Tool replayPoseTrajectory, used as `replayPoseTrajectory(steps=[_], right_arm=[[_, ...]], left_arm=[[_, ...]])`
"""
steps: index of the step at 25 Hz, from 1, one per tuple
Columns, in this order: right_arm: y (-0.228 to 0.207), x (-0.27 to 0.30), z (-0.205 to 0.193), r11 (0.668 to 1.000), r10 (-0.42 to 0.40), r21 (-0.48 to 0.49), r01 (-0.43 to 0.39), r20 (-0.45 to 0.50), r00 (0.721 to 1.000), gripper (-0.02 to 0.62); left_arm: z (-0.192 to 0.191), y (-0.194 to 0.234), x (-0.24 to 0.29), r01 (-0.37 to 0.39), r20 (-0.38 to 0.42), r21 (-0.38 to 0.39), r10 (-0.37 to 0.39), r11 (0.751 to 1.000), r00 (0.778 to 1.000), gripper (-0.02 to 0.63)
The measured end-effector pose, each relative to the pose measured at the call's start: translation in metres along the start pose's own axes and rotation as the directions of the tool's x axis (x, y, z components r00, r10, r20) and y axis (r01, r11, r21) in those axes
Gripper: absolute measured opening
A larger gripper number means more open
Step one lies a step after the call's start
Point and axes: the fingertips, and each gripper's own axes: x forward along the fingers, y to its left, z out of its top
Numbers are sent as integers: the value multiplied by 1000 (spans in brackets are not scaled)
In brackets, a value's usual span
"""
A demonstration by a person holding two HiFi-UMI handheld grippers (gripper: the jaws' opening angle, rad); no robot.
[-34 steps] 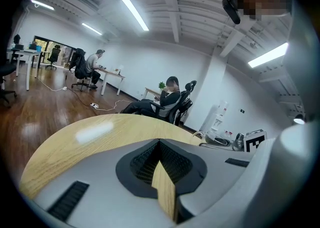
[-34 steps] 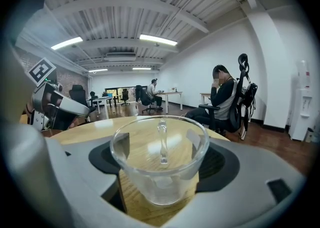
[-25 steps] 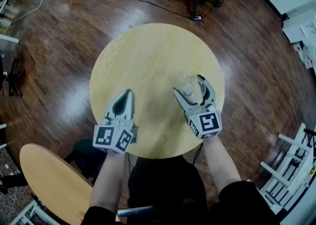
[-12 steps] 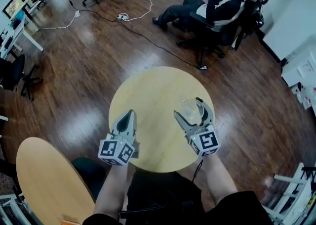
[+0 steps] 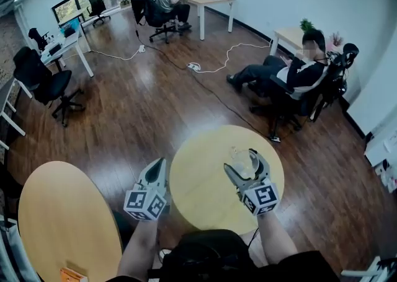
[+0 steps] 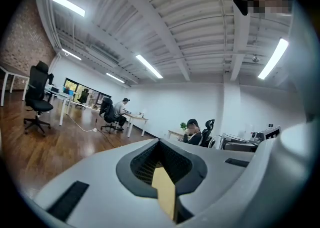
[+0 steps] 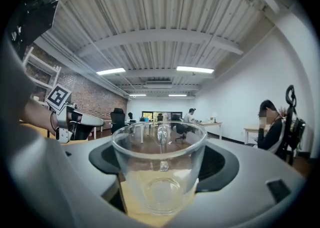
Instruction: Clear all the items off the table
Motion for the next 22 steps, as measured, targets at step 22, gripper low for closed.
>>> replayPoseTrajectory(steps=[22], right_arm=[[457,109,57,667,745,-78,-741,45,666,417]], left_arm=[[72,214,-402,-684,238,-43,673,728,701,2]])
